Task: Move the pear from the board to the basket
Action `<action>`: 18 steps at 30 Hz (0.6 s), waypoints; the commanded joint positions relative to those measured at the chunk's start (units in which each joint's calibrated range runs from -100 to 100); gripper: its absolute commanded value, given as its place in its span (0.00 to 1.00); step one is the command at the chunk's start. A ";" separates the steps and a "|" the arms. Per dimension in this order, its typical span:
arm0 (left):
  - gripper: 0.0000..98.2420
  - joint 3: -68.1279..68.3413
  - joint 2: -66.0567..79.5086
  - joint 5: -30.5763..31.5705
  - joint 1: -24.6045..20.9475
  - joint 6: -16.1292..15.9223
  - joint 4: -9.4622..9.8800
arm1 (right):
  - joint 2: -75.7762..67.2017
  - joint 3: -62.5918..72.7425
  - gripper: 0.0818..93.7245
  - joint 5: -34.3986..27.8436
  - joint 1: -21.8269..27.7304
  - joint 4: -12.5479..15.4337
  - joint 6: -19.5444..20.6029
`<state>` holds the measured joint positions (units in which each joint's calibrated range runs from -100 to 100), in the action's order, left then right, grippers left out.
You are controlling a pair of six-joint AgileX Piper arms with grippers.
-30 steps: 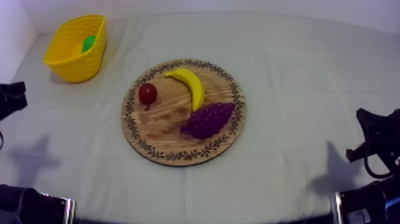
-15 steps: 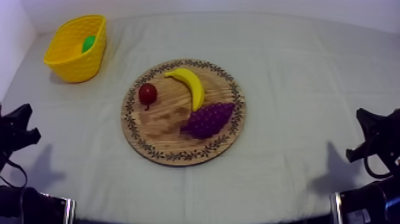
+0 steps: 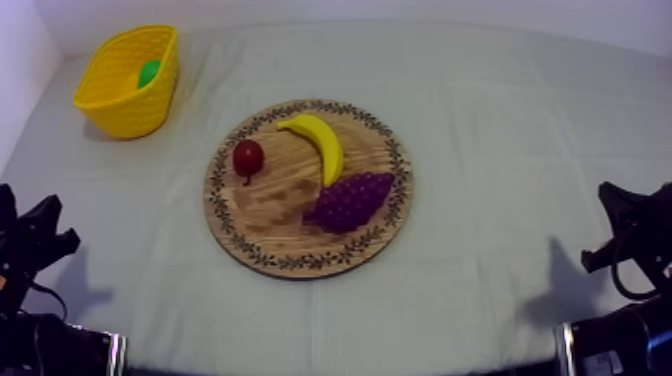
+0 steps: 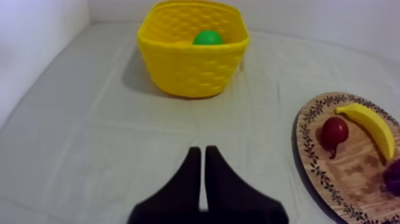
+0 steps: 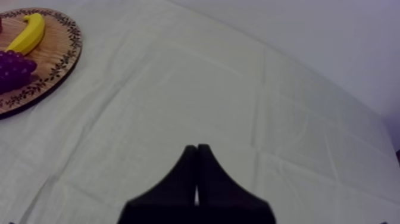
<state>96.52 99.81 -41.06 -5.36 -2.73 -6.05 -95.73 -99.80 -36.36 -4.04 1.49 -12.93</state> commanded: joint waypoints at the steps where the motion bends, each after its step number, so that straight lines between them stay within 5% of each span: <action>1: 0.00 0.55 0.05 1.62 -0.02 1.50 0.41 | -0.03 0.02 0.00 -0.02 -0.02 0.00 0.01; 7: 0.00 2.73 0.03 7.06 -0.21 9.39 6.85 | -0.03 0.02 0.00 -0.02 -0.02 0.00 -0.01; 18: 0.00 3.14 0.02 7.90 -0.39 11.64 8.25 | -0.03 0.02 0.00 -0.02 -0.02 0.00 -0.01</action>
<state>99.64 99.88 -33.17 -5.72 8.86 2.19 -95.73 -99.80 -36.36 -4.04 1.49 -12.93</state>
